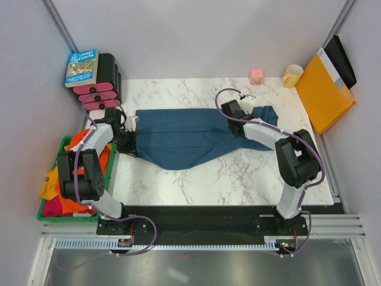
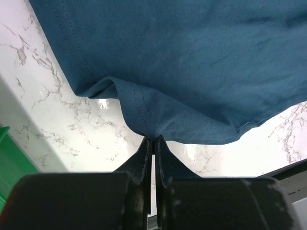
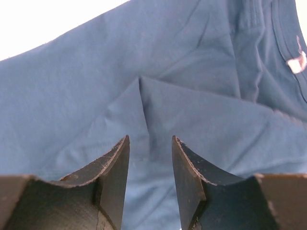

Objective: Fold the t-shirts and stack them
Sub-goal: Grap the side of the flattened tshirt closest away from the robot with both arms

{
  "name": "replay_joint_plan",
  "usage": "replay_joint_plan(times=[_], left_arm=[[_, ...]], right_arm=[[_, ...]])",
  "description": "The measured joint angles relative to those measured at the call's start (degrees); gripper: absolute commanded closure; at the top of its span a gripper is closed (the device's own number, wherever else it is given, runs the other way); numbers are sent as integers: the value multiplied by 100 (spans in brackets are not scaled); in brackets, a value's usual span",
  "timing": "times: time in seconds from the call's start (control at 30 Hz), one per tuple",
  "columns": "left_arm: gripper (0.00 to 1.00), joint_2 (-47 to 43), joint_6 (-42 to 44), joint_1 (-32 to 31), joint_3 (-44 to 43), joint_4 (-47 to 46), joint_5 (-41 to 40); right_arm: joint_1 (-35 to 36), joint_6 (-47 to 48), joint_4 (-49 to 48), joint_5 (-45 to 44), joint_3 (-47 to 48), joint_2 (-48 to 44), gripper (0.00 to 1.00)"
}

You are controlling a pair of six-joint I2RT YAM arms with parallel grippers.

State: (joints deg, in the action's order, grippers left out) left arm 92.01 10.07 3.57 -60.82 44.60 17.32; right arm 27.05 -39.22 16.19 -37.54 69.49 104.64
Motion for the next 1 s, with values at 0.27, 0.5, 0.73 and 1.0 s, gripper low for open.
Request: replay_joint_plan(times=[0.27, 0.5, 0.73, 1.0], left_arm=[[98, 11, -7, -7, 0, -26, 118], [98, 26, -4, -7, 0, -31, 120], [98, 68, -9, -7, 0, -46, 125], [98, 114, -9, -17, -4, -48, 125]], right_arm=[[-243, -2, -216, 372, 315, 245, 53], [-238, -162, -413, 658, 74, 219, 53], [-240, -304, -466, 732, -404, 168, 53], [-240, -369, -584, 822, -428, 168, 64]])
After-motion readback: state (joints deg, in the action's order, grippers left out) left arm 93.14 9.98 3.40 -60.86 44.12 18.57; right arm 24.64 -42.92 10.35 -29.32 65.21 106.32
